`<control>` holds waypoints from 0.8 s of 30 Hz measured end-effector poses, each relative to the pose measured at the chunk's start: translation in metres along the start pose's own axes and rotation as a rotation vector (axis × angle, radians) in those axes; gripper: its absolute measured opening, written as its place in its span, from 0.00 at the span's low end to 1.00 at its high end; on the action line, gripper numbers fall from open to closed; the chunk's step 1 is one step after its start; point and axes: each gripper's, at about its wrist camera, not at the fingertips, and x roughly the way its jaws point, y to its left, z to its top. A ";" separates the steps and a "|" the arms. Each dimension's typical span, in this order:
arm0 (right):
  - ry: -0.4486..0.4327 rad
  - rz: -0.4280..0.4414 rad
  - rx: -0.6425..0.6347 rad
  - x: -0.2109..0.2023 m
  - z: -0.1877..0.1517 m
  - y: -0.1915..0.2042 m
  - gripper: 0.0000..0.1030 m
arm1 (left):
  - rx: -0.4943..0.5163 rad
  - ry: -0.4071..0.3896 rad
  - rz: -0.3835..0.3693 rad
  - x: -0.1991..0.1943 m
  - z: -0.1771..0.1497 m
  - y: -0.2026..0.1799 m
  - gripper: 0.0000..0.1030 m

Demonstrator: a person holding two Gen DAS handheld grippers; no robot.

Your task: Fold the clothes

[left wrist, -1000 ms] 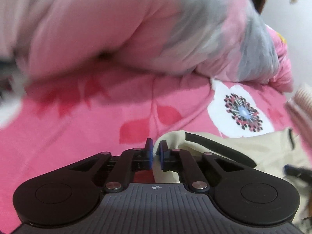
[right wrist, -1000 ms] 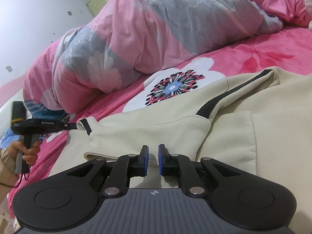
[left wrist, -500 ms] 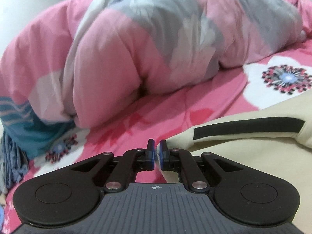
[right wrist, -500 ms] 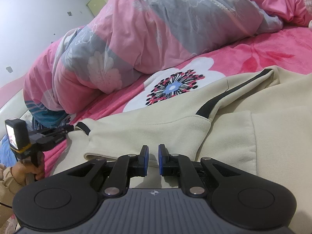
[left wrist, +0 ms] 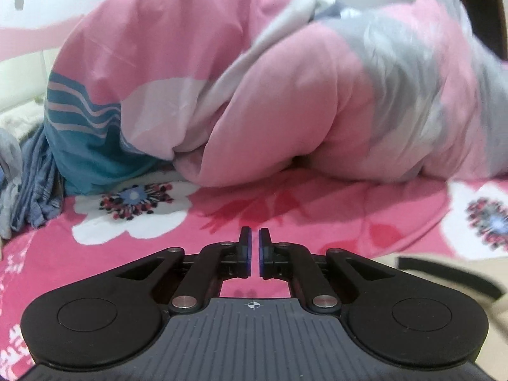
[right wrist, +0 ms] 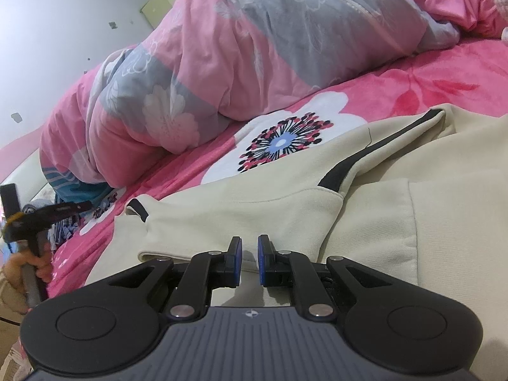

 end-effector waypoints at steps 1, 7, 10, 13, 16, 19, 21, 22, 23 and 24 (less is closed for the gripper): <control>0.000 -0.001 0.000 0.000 0.000 0.000 0.09 | -0.024 0.011 -0.024 -0.005 0.003 0.001 0.05; 0.008 -0.010 -0.004 0.000 0.001 0.002 0.09 | -0.166 0.050 -0.175 -0.069 0.008 0.007 0.15; 0.008 -0.011 -0.006 -0.018 -0.001 0.010 0.09 | -0.203 0.039 -0.213 -0.112 0.007 0.018 0.35; 0.002 -0.008 -0.009 -0.046 -0.004 0.020 0.12 | -0.191 0.010 -0.219 -0.154 0.005 0.032 0.36; -0.004 -0.005 -0.012 -0.074 -0.007 0.031 0.17 | -0.172 -0.016 -0.222 -0.195 0.002 0.045 0.41; -0.010 -0.002 -0.015 -0.101 -0.011 0.042 0.19 | -0.153 -0.018 -0.230 -0.222 -0.009 0.055 0.47; -0.007 0.004 -0.024 -0.124 -0.020 0.049 0.19 | -0.159 0.002 -0.248 -0.234 -0.023 0.059 0.48; -0.003 0.008 -0.030 -0.138 -0.028 0.052 0.19 | -0.166 0.016 -0.260 -0.239 -0.031 0.060 0.48; -0.001 0.013 -0.027 -0.151 -0.037 0.053 0.19 | -0.177 0.033 -0.273 -0.243 -0.040 0.061 0.48; -0.001 0.015 -0.023 -0.162 -0.044 0.054 0.19 | -0.193 0.053 -0.288 -0.246 -0.050 0.062 0.48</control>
